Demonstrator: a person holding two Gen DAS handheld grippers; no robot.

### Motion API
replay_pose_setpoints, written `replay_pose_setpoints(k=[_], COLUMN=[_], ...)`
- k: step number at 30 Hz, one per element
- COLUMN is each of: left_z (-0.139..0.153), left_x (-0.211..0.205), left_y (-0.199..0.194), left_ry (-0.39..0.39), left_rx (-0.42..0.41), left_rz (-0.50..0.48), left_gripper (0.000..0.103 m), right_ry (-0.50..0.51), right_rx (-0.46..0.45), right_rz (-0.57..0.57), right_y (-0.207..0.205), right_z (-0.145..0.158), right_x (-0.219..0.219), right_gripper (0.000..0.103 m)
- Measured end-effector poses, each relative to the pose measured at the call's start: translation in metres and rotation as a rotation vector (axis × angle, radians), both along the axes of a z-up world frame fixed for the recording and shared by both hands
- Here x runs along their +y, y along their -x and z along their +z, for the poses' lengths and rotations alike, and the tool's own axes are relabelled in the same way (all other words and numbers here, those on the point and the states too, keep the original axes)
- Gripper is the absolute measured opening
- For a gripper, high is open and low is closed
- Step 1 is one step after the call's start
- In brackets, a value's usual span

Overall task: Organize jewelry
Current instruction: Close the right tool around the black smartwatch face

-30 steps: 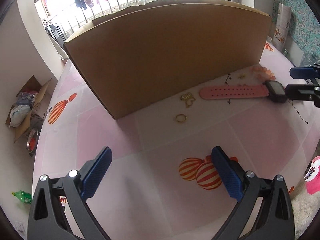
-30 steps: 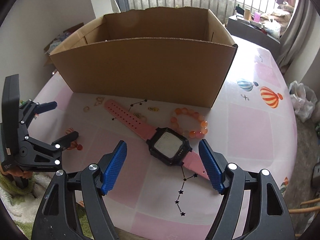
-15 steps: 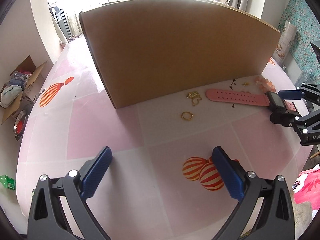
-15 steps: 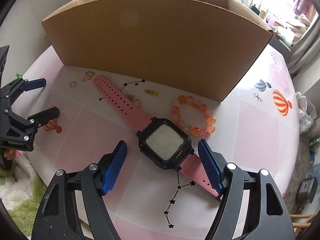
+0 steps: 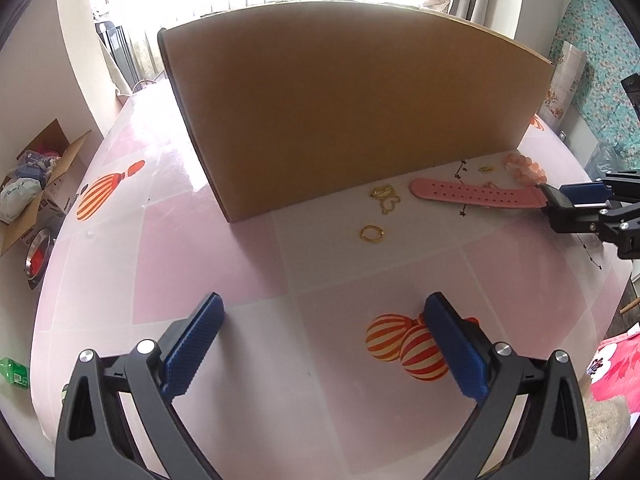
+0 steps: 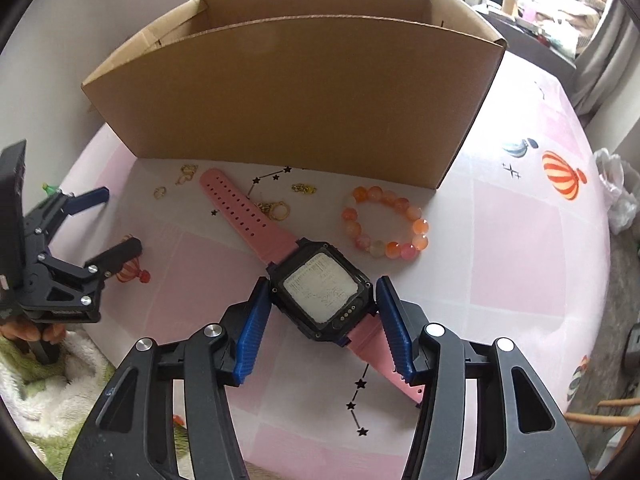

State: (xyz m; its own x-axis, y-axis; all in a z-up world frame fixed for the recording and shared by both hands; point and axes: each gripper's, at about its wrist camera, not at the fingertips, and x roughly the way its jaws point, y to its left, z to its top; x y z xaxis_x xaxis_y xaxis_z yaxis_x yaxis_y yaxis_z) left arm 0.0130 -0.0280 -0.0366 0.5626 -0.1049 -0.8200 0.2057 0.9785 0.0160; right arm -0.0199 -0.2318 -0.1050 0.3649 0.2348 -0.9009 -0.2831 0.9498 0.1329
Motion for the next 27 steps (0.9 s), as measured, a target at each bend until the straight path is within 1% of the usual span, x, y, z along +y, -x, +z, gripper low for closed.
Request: replay_pose_setpoints(k=[3, 6, 9, 10, 11, 13, 16, 17, 19, 20, 22, 23, 25, 27], left_z=[-0.003, -0.003, -0.003, -0.001, 0.002, 0.011, 0.021, 0.022, 0.022, 0.02, 0.02, 0.019, 0.015, 0.01], left_x=[0.001, 0.002, 0.003, 0.004, 0.004, 0.0, -0.013, -0.019, -0.032, -0.039, -0.052, -0.056, -0.066, -0.07], left_y=[0.003, 0.006, 0.012, 0.016, 0.021, 0.036, 0.053, 0.058, 0.065, 0.067, 0.07, 0.07, 0.07, 0.069], left_ry=[0.003, 0.007, 0.011, 0.012, 0.017, 0.022, -0.005, -0.02, -0.065, -0.088, -0.127, -0.143, -0.169, -0.189], left_rx=[-0.01, -0.023, -0.037, -0.05, -0.077, -0.14, -0.205, -0.221, -0.239, -0.247, -0.259, -0.264, -0.262, -0.255], left_rz=[-0.005, -0.013, -0.016, -0.018, -0.028, -0.074, -0.151, -0.177, -0.218, -0.235, -0.268, -0.283, -0.314, -0.338], left_gripper=[0.099, 0.099, 0.099, 0.098, 0.098, 0.098, 0.097, 0.097, 0.09, 0.089, 0.079, 0.076, 0.066, 0.059], right_ry=[-0.133, -0.25, -0.331, -0.348, -0.359, -0.359, -0.338, -0.339, -0.346, -0.352, -0.362, -0.369, -0.39, -0.407], right_rx=[0.046, 0.104, 0.155, 0.169, 0.187, 0.2, 0.194, 0.196, 0.199, 0.201, 0.204, 0.206, 0.214, 0.22], right_rz=[-0.034, -0.05, -0.058, -0.059, -0.06, -0.056, -0.041, -0.037, -0.026, -0.022, -0.014, -0.012, -0.011, -0.008], right_y=[-0.005, -0.008, -0.001, 0.007, 0.005, 0.007, 0.009, 0.012, 0.014, 0.015, 0.01, 0.011, 0.013, 0.013], right_z=[0.003, 0.0, 0.007, 0.012, 0.011, 0.006, 0.006, 0.011, 0.012, 0.011, 0.004, 0.001, 0.0, -0.002], right_x=[-0.015, -0.026, -0.025, -0.02, -0.019, -0.018, -0.014, -0.009, -0.007, -0.007, 0.0, 0.005, 0.003, 0.002], right_gripper=[0.05, 0.05, 0.05, 0.047, 0.047, 0.047, 0.047, 0.047, 0.047, 0.047, 0.047, 0.048, 0.048, 0.048])
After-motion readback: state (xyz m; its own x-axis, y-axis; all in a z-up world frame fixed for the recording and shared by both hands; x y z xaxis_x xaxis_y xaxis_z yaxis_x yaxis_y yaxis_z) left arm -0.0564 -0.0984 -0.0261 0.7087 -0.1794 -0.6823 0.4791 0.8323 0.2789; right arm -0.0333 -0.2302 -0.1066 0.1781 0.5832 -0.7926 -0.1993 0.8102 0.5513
